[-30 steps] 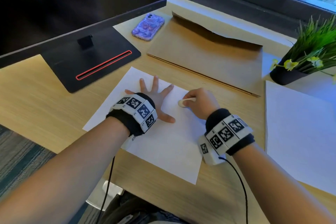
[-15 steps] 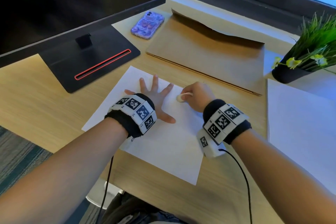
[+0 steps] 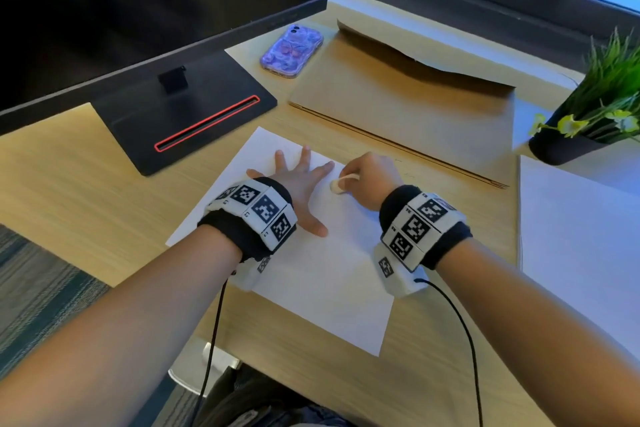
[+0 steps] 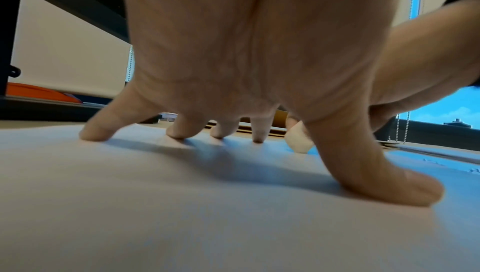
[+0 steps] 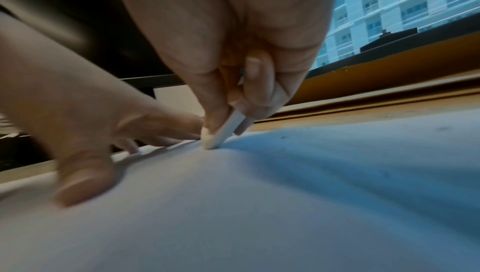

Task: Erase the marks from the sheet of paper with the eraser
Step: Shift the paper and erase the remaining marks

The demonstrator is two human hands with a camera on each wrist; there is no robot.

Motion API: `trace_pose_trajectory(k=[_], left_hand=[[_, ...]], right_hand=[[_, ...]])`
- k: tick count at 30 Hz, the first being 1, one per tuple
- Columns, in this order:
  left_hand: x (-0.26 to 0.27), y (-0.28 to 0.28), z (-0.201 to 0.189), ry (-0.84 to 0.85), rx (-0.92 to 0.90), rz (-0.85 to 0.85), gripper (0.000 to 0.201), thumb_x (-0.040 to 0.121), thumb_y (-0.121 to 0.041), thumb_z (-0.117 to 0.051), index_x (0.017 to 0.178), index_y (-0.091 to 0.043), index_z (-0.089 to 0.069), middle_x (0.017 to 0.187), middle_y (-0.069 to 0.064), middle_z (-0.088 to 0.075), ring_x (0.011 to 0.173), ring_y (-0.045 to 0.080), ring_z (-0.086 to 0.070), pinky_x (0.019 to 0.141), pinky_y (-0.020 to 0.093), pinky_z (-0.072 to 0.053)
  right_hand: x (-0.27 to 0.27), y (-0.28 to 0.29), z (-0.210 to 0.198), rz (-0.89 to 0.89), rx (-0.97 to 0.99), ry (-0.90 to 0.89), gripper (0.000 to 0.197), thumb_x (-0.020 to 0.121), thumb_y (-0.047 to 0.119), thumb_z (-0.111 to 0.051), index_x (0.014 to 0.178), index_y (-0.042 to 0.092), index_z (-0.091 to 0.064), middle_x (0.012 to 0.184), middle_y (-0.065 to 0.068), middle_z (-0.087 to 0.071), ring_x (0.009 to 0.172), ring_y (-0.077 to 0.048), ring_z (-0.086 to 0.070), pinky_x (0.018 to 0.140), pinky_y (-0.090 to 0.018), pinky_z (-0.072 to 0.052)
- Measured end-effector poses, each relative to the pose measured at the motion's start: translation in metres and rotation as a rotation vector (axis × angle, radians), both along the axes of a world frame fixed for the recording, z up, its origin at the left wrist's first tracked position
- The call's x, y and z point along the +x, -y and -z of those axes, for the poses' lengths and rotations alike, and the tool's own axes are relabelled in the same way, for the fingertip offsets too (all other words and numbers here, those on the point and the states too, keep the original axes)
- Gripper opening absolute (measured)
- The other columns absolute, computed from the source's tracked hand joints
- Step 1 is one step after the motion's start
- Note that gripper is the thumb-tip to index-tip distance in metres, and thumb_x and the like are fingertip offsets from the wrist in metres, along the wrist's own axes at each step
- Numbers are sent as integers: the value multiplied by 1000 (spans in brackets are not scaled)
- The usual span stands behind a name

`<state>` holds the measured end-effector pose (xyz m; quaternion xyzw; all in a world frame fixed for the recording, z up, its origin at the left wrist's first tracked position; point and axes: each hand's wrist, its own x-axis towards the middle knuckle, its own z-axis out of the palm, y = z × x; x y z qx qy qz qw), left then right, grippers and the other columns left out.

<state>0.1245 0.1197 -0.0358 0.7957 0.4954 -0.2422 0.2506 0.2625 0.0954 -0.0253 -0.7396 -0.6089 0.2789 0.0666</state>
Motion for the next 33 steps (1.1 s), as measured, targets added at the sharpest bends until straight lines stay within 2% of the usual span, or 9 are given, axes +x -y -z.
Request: trace_pose_trajectory(k=[5,8,13,17,19,22,26,31,33], left_hand=[[4,-2,4,4,46,66,122,69,-54,-75,149,-29,13,154,8,25,142,40,15,111,62,-5],[4,-3,6,43,63,111,121,71,-51,-75,150,-20,12,156,10,21,143,37,13,114,53,-3],[1,-4,7,67,58,119,119,73,-50,-73,149,-23,14,156,5,22,144,32,14,115,51,-1],[0,-6,10,62,59,129,122,70,-55,-73,149,-24,15,156,4,22,144,33,14,114,54,-2],[0,-7,11,55,54,132,124,68,-57,-74,149,-23,15,156,4,23,144,33,15,112,57,-4],[0,-7,11,37,51,132,125,68,-57,-74,148,-25,17,155,2,24,144,31,16,110,62,-4],[-1,-6,9,54,42,91,123,69,-55,-75,148,-31,15,155,-3,24,144,26,16,109,67,-3],[0,-6,9,34,26,66,128,66,-57,-75,148,-24,18,155,-5,25,144,24,18,109,67,-2],[0,-6,9,30,24,66,129,67,-57,-75,148,-23,19,155,-5,25,144,24,18,108,66,-2]], right_hand=[[-3,34,-2,-249,-27,10,20,94,17,-51,85,10,-68,78,1,-55,74,-15,-48,57,-17,-32],[-2,35,-7,-326,-105,7,18,91,15,-54,93,9,-71,92,-2,-67,80,-15,-54,66,-17,-38],[-4,-4,-1,-63,-13,32,28,94,23,-55,117,11,-64,117,-8,-62,101,-18,-56,76,-22,-37],[-6,14,5,-119,-40,-5,18,95,21,-52,102,13,-67,94,-4,-60,78,-14,-53,64,-18,-37],[-8,28,4,-231,-89,0,18,94,21,-54,90,12,-68,91,-3,-64,78,-16,-55,66,-22,-42],[-9,17,0,-261,-118,30,20,91,23,-58,100,10,-69,102,-5,-66,84,-16,-58,71,-21,-44],[-13,-7,-1,-101,-49,98,29,95,21,-52,121,11,-61,116,-10,-60,89,-15,-52,73,-22,-39],[-17,28,1,-253,-130,4,19,94,24,-54,94,12,-68,94,-6,-64,80,-18,-56,70,-23,-40],[-17,24,0,-258,-135,15,19,93,23,-56,98,11,-69,98,-6,-65,80,-16,-55,70,-22,-39]])
